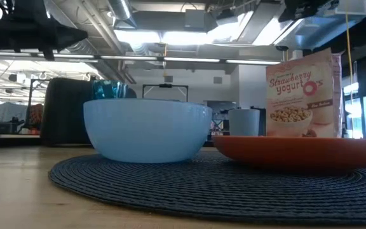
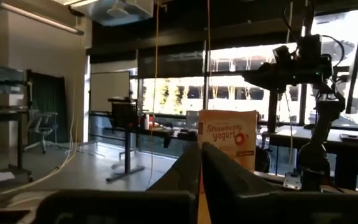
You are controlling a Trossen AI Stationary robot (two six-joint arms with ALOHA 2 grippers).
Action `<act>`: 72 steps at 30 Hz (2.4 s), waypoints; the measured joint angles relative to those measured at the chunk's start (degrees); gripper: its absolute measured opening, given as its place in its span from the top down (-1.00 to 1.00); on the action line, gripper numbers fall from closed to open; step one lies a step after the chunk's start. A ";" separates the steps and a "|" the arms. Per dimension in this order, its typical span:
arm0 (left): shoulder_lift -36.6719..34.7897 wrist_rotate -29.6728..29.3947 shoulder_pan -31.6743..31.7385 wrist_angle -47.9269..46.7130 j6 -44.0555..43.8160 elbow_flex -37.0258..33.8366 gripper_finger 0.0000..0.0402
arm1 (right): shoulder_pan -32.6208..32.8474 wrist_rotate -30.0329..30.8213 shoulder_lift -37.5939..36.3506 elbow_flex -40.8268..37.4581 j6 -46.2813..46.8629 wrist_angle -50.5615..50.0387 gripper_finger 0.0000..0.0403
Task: Arrange a breakfast setting
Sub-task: Pour the cereal from the cereal box into the bowl
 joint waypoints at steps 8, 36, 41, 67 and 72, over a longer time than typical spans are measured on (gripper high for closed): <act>0.00 3.91 -0.07 -5.78 7.37 1.16 0.58 | -1.89 -9.21 -0.11 10.25 4.86 -20.76 -0.29; 0.13 10.55 -0.07 0.04 8.22 1.18 0.43 | -28.52 -29.52 15.45 21.72 9.43 -45.79 -0.29; 0.16 10.66 -0.08 -0.82 7.64 1.18 0.43 | -35.66 -37.46 19.11 25.69 7.29 -48.77 -0.29; 0.26 14.49 -0.09 -3.26 4.19 1.18 0.43 | -35.90 -38.27 25.17 24.09 15.24 -54.76 0.36; 0.26 19.91 -0.09 -3.50 3.28 1.18 0.43 | -35.90 -37.56 26.32 24.09 15.05 -55.27 0.64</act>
